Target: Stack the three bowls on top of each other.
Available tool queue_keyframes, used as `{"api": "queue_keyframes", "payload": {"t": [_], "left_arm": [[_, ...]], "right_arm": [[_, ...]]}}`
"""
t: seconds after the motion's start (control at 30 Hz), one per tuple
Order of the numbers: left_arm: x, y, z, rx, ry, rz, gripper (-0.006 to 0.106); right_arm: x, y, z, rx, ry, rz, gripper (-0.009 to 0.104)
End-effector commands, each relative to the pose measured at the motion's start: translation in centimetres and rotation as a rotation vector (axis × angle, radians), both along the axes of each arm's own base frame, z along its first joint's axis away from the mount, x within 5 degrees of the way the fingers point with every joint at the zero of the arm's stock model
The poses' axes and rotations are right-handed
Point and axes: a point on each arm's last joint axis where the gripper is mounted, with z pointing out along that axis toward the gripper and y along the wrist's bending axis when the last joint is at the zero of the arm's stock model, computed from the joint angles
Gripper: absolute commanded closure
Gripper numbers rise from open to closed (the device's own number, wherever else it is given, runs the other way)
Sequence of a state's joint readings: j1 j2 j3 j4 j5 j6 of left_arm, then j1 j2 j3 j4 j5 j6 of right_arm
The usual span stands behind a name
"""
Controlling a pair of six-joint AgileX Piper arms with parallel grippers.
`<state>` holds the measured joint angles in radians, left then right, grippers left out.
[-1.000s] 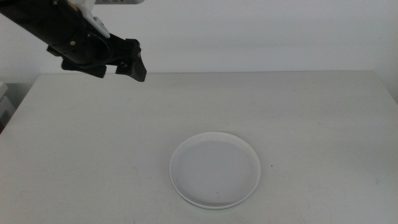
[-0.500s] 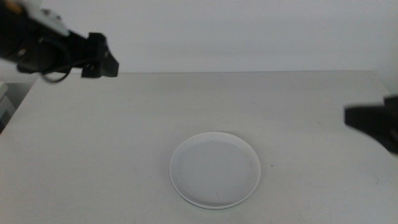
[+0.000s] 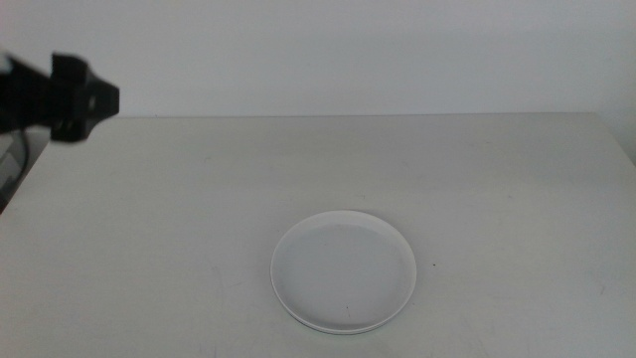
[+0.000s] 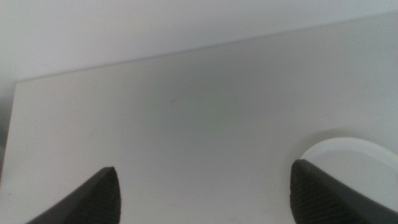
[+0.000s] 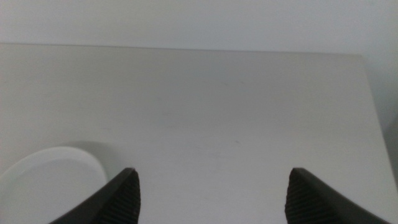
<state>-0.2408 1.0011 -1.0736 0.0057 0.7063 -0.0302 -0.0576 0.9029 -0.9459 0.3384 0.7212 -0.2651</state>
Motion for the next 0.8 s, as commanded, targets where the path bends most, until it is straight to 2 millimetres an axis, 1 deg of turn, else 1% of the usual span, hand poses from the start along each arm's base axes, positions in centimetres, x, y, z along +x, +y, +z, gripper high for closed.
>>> {"api": "queue_keyframes", "payload": {"t": [0.0,0.13,0.17,0.23,0.33,0.37,0.43,0.5,0.53,0.63,0.77], "left_arm": [[-1.5,0.3,0.7,-0.077,-0.151,0.008,-0.003],[-3.6,0.8,-2.8,-0.101,-0.252,0.007,-0.003],[-4.2,1.0,-3.4,-0.108,-0.28,0.006,-0.003],[-5.5,1.3,-5.4,-0.117,-0.32,0.006,-0.003],[-7.4,1.8,-7.8,-0.135,-0.398,0.007,-0.003],[-7.7,1.9,-8.9,-0.137,-0.402,0.008,-0.003],[-8.7,2.1,-10.2,-0.136,-0.458,0.004,-0.003],[-9.2,2.2,-11.5,-0.123,-0.49,-0.002,-0.003],[-9.5,2.3,-12.0,-0.12,-0.502,-0.003,-0.003],[-9.9,2.4,-13.0,-0.122,-0.539,-0.004,-0.003],[-9.9,2.4,-13.1,-0.125,-0.548,-0.003,-0.003]], "right_arm": [[-1.5,0.1,0.9,-0.008,-0.148,0.017,0.036],[-4.0,0.3,-1.1,-0.07,-0.254,0.026,0.036],[-4.7,0.4,-1.8,-0.075,-0.286,0.026,0.036],[-5.9,0.5,-3.2,-0.101,-0.328,0.036,0.036],[-8.0,0.7,-5.1,-0.114,-0.384,0.056,0.036],[-8.6,0.7,-5.8,-0.126,-0.395,0.061,0.036],[-9.5,0.6,-7.0,-0.145,-0.415,0.062,0.036],[-10.2,0.5,-8.1,-0.146,-0.443,0.049,0.036],[-10.4,0.5,-8.5,-0.144,-0.452,0.042,0.036],[-10.8,0.3,-9.1,-0.14,-0.486,0.025,0.036],[-10.9,0.4,-9.3,-0.139,-0.478,0.032,0.036]]}}
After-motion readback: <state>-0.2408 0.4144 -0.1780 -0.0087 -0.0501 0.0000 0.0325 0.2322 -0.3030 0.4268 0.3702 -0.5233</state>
